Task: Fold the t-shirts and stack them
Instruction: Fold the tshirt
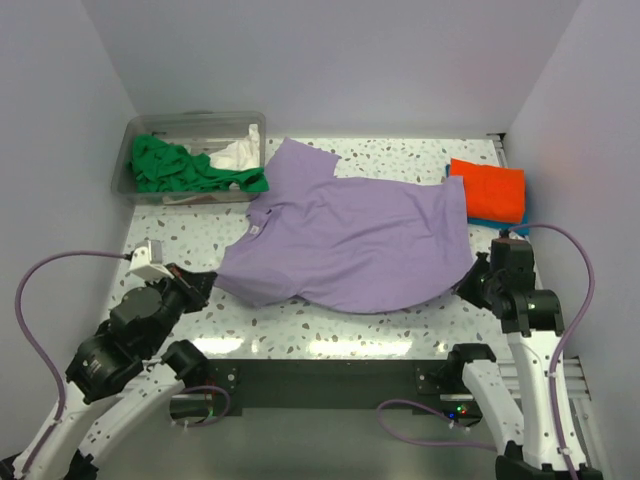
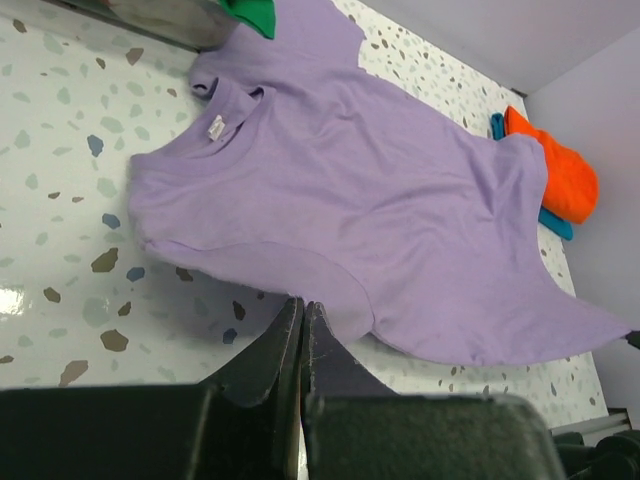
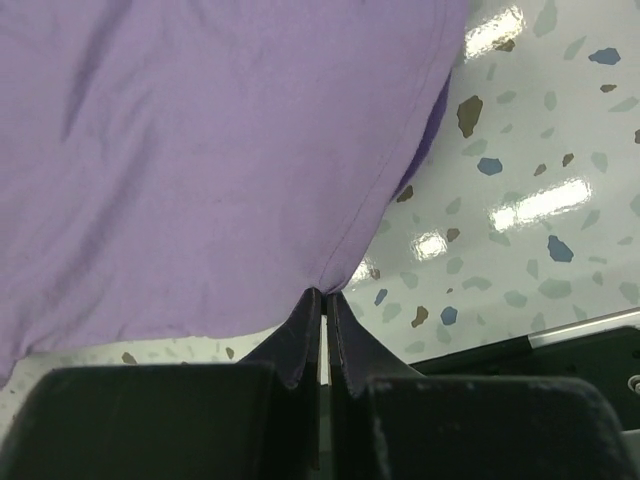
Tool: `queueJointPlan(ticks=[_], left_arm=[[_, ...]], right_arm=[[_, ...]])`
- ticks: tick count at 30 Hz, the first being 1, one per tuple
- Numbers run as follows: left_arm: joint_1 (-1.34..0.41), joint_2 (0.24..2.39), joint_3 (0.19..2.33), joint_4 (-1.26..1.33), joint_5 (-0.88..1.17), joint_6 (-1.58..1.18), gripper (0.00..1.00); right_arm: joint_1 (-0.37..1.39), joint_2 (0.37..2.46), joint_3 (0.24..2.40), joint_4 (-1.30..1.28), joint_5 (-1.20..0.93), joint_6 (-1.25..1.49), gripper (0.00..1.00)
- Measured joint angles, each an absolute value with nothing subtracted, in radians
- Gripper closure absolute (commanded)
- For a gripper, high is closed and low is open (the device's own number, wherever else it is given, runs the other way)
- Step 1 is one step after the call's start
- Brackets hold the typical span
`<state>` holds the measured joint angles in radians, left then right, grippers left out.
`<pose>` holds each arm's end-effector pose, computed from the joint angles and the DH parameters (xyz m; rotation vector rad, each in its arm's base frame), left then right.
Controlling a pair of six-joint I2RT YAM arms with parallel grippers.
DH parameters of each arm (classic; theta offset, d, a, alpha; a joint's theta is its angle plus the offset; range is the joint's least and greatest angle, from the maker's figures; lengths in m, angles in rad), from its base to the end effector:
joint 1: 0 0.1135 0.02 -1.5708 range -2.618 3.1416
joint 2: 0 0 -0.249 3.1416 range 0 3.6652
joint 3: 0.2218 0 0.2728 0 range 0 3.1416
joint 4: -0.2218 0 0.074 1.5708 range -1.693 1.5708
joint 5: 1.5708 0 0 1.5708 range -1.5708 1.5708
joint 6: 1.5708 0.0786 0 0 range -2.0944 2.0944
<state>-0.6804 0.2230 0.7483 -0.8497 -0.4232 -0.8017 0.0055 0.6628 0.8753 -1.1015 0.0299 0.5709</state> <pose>0.1100 -0.0475 0.3075 -0.4059 1.8692 -0.6176 0.1673 -0.0014 0.2630 0.7020 2.3696 0.2138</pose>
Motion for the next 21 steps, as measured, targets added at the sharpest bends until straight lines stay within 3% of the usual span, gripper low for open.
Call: queueJointPlan(ticks=[12,21], left_arm=[[-0.68,0.429,0.655,-0.727,-0.341,-0.769,1.0],[-0.68,0.582,0.648,-0.523,-0.434,-0.685,1.0]], right_arm=[[0.006,0.688,0.78,-1.036,0.022,0.578,1.0],[0.006,0.762,0.776,-0.876,0.049,0.641,1.0]])
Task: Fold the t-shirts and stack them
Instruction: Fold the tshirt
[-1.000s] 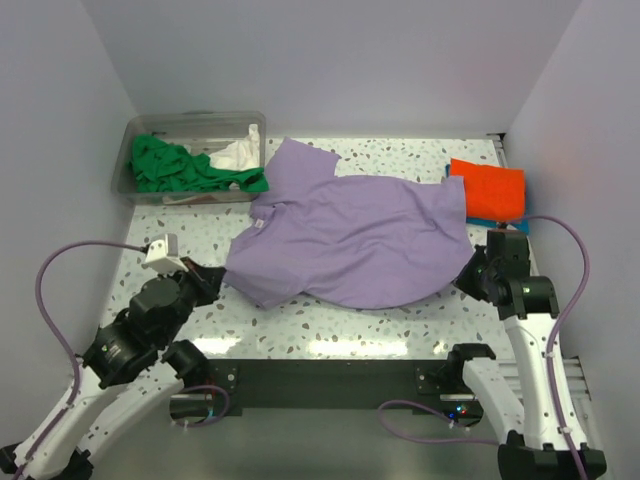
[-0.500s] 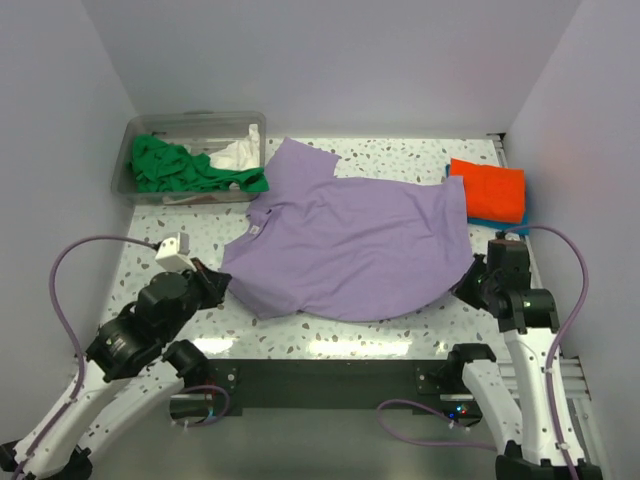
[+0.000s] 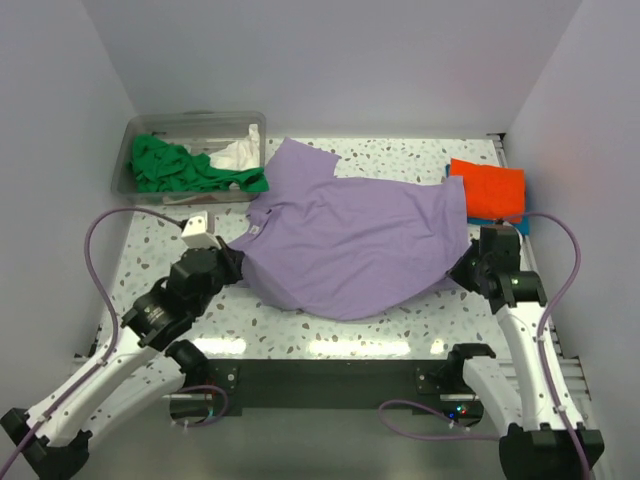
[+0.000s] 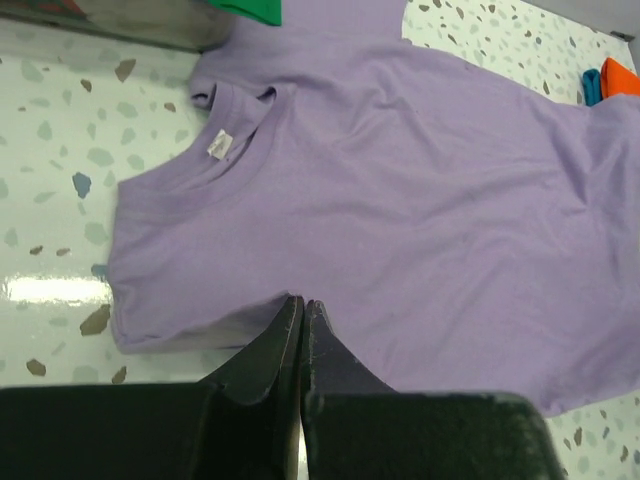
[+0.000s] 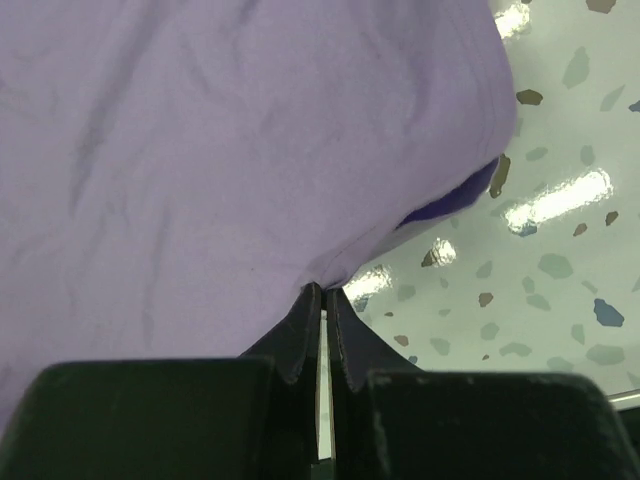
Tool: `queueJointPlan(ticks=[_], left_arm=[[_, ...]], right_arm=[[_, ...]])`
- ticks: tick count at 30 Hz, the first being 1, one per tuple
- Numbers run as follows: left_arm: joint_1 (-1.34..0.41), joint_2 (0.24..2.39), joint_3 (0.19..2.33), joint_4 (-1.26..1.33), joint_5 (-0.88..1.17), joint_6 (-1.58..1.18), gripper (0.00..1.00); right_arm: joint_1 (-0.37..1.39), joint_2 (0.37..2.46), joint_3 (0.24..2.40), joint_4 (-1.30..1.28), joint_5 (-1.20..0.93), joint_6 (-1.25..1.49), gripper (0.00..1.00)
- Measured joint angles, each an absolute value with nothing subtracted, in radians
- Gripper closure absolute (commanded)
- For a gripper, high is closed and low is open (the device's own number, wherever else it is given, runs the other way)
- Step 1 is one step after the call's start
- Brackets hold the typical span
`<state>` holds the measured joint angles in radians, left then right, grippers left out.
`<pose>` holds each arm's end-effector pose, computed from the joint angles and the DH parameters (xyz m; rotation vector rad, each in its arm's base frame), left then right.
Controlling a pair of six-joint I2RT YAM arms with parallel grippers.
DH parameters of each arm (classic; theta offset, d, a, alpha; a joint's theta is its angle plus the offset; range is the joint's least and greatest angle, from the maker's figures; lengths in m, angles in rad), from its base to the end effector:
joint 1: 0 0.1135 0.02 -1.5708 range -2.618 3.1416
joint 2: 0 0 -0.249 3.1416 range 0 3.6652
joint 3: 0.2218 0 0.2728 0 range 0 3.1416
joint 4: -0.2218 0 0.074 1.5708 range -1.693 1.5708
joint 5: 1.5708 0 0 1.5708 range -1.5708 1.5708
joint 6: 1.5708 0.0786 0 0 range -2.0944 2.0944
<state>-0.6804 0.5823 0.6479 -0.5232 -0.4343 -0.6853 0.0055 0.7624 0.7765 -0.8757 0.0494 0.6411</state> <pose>0.1794 -0.1026 0.2636 -0.2783 1.9909 -0.4411 0.2045 -0.0028 0.2335 0.7850 2.3149 0.2303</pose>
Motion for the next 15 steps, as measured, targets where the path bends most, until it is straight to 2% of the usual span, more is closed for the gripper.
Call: queueJointPlan(ticks=[15], left_arm=[[-0.636,0.914,0.651,-0.236,-0.54,-0.509,1.0]], right_arm=[[0.006,0.985,0.793,-0.711,0.276,0.674,1.0]])
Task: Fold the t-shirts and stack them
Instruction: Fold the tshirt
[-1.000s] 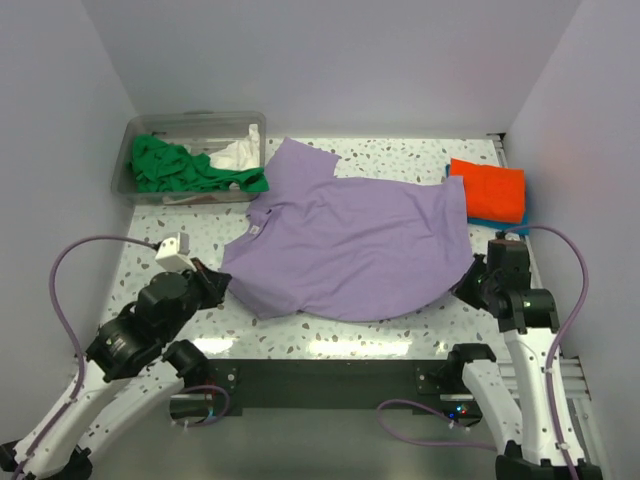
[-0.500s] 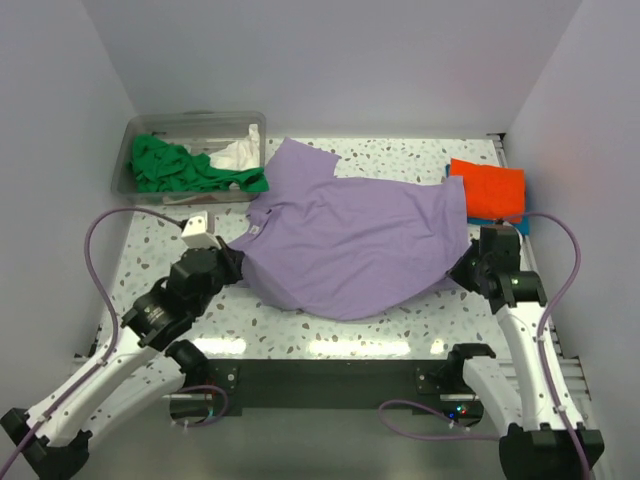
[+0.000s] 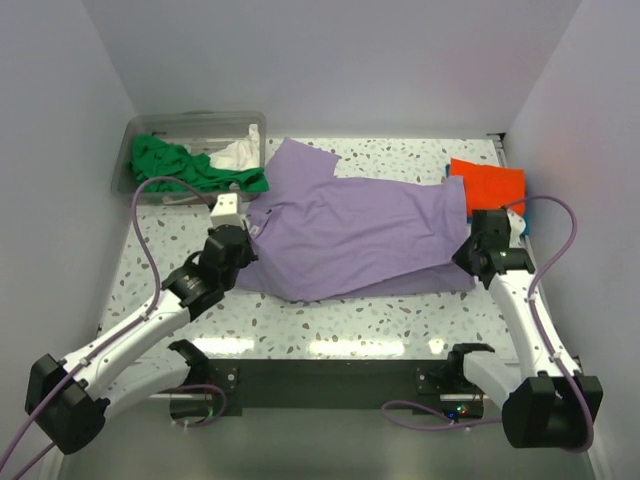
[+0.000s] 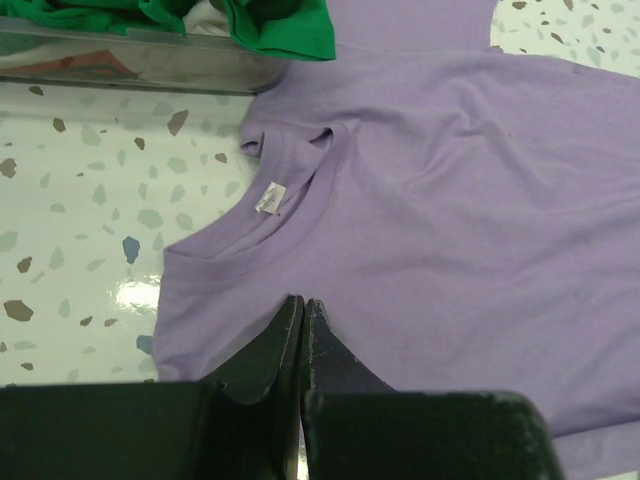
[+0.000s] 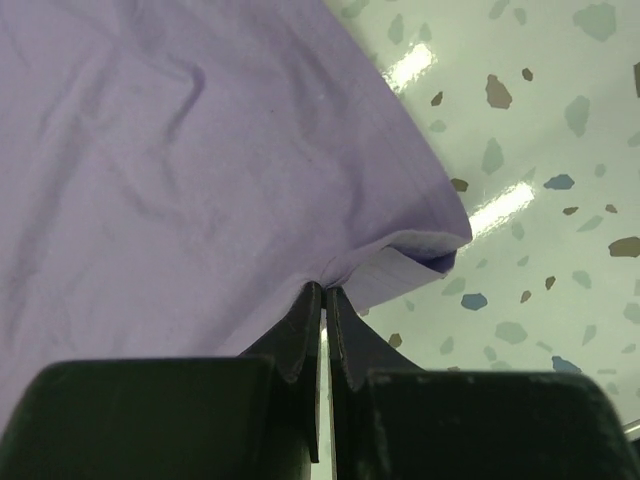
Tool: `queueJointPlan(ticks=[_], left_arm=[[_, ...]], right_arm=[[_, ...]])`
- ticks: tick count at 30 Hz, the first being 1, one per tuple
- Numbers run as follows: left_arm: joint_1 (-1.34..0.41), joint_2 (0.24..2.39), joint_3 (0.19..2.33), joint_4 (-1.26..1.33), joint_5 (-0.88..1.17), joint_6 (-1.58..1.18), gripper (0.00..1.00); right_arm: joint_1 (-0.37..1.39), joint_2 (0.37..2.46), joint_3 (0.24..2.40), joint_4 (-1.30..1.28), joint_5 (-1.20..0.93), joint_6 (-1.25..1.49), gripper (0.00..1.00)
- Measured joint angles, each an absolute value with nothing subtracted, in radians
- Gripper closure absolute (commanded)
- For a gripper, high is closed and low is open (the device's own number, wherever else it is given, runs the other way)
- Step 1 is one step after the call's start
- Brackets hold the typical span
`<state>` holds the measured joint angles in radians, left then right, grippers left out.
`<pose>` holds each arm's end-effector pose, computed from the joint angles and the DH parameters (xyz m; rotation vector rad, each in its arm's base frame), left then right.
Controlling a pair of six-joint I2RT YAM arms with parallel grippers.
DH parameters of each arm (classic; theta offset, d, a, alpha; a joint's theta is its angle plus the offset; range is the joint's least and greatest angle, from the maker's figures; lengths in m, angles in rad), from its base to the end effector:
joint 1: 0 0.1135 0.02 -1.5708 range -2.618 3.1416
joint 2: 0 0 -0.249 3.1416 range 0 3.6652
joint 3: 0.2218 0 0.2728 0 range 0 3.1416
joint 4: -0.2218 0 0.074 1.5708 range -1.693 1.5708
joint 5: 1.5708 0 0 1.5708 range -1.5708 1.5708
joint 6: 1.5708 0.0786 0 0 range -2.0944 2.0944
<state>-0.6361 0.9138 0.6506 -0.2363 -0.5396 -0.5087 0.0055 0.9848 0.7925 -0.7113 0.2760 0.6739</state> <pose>0.2369 -0.1247 0.2316 -0.1975 1.9888 -0.1756 0.2477 -0.0201 0.2115 0.9058 2.2528 -0.0375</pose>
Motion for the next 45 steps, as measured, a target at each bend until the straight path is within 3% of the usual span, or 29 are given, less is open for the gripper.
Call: queueJointPlan(ticks=[14,41,44,45], left_arm=[[-0.466,1.016,0.699,-0.105,-0.451,-0.431,1.0],[-0.381,1.318,0.847,0.052,-0.316,-0.355,1.0],[-0.378,1.38,0.885,0.067,-0.297,-0.342,0.9],[-0.378,1.396,0.897,0.068,-0.29,-0.336,0.78]], right_arm=[[0.006,1.204,0.839,-0.612,0.392,0.662,1.0],[0.006,1.476,0.941,-0.529,0.451,0.639,1.0],[0.006,1.514,0.966,-0.529,0.451,0.639,1.0],[0.006,1.522,0.976,-0.529,0.451,0.638,0.95]])
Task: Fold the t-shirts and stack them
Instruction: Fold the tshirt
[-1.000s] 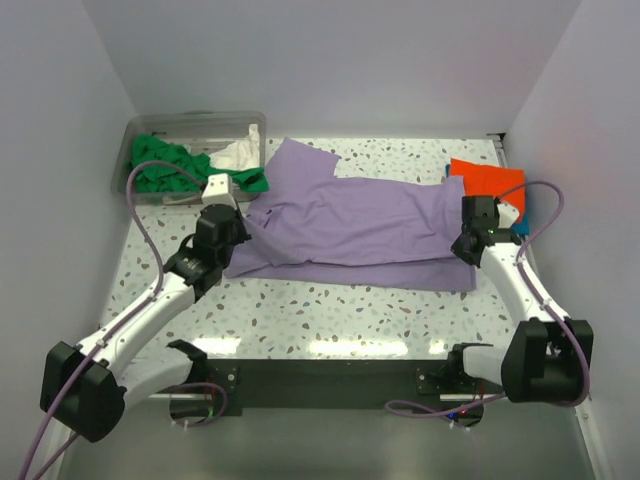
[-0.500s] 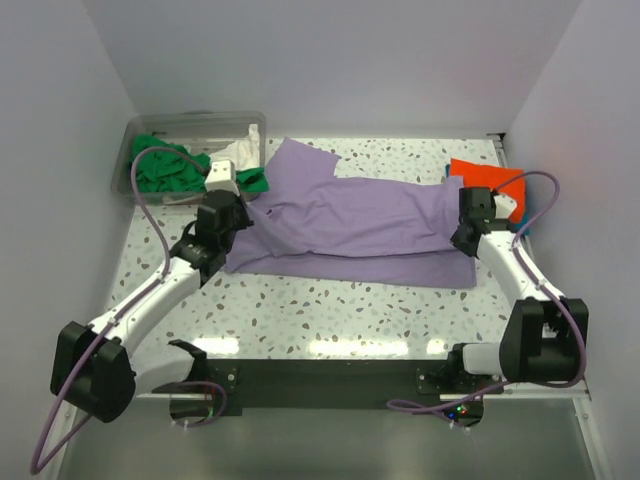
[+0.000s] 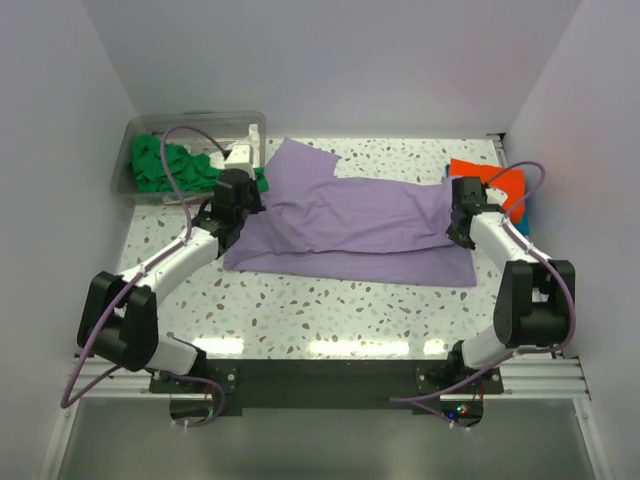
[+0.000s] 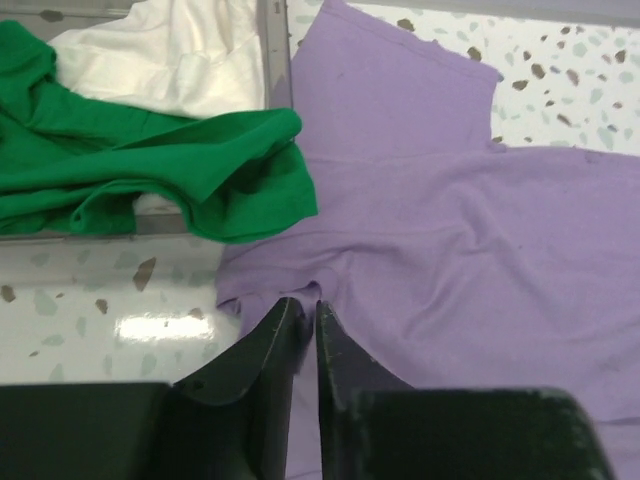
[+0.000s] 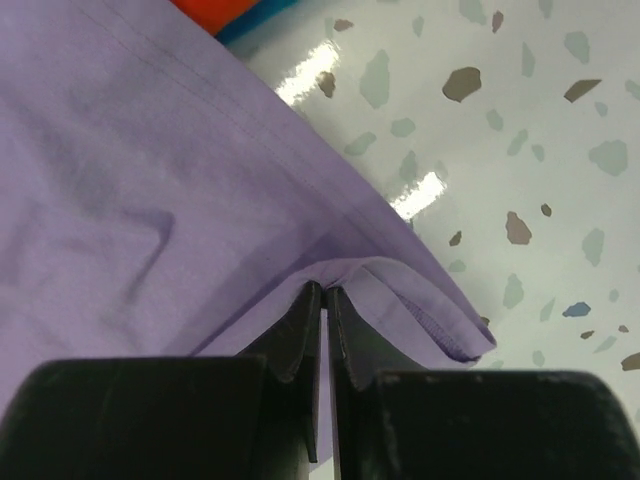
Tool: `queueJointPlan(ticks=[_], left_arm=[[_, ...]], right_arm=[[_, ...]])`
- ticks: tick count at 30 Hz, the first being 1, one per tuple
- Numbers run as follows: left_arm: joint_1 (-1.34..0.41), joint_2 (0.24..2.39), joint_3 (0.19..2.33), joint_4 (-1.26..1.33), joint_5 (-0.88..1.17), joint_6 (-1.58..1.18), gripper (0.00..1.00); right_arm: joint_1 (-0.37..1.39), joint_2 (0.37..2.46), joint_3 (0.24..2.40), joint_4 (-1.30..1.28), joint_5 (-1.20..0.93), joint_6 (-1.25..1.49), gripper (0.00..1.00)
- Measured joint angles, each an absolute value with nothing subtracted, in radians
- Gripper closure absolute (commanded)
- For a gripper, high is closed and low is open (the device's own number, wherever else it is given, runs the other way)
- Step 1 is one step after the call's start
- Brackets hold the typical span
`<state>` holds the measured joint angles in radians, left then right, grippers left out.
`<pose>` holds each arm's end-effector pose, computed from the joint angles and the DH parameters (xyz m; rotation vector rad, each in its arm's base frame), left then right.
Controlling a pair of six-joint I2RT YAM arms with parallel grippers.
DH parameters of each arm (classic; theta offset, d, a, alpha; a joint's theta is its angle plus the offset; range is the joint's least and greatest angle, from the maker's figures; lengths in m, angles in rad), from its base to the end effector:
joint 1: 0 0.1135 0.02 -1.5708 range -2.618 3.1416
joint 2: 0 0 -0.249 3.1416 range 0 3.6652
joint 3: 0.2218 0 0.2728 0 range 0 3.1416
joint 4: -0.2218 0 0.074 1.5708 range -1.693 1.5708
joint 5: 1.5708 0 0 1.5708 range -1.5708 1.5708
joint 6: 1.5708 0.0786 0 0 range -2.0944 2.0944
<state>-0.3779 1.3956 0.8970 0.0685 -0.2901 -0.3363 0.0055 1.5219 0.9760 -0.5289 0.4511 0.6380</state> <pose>0.3566 -0.1174 0.2219 -0.1441 1.9807 -0.1728 0.3355 -0.0324 0.1480 0.9206 2.3436 -0.3459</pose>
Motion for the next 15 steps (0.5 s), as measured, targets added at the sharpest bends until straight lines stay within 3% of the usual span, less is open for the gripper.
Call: queueJointPlan(ticks=[2,3,4,5,6,8,15], left_arm=[[-0.377,1.436,0.932,0.073,-0.269,-0.316,0.63],[-0.377,1.457,0.95,0.084,-0.257,-0.308,0.48],[-0.376,1.475,0.966,0.097,-0.239,-0.297,0.43],[-0.375,1.489,0.981,0.11,-0.222,-0.295,0.39],[-0.374,1.501,0.993,0.119,-0.207,-0.293,0.34],[-0.374,1.523,1.021,0.137,-0.167,-0.288,0.33],[-0.374,1.494,0.993,0.201,-0.055,-0.284,0.27]], right_arm=[[0.006,1.538,1.004,-0.532,0.451,0.636,0.77],[0.006,1.546,1.022,-0.532,0.452,0.634,0.67],[0.006,1.55,1.04,-0.53,0.451,0.631,0.57],[0.006,1.551,1.058,-0.529,0.45,0.622,0.3],[0.006,1.551,1.068,-0.528,0.45,0.62,0.22],[0.006,1.551,1.088,-0.525,0.445,0.606,0.13],[0.006,1.494,1.024,-0.476,0.345,0.577,0.12]])
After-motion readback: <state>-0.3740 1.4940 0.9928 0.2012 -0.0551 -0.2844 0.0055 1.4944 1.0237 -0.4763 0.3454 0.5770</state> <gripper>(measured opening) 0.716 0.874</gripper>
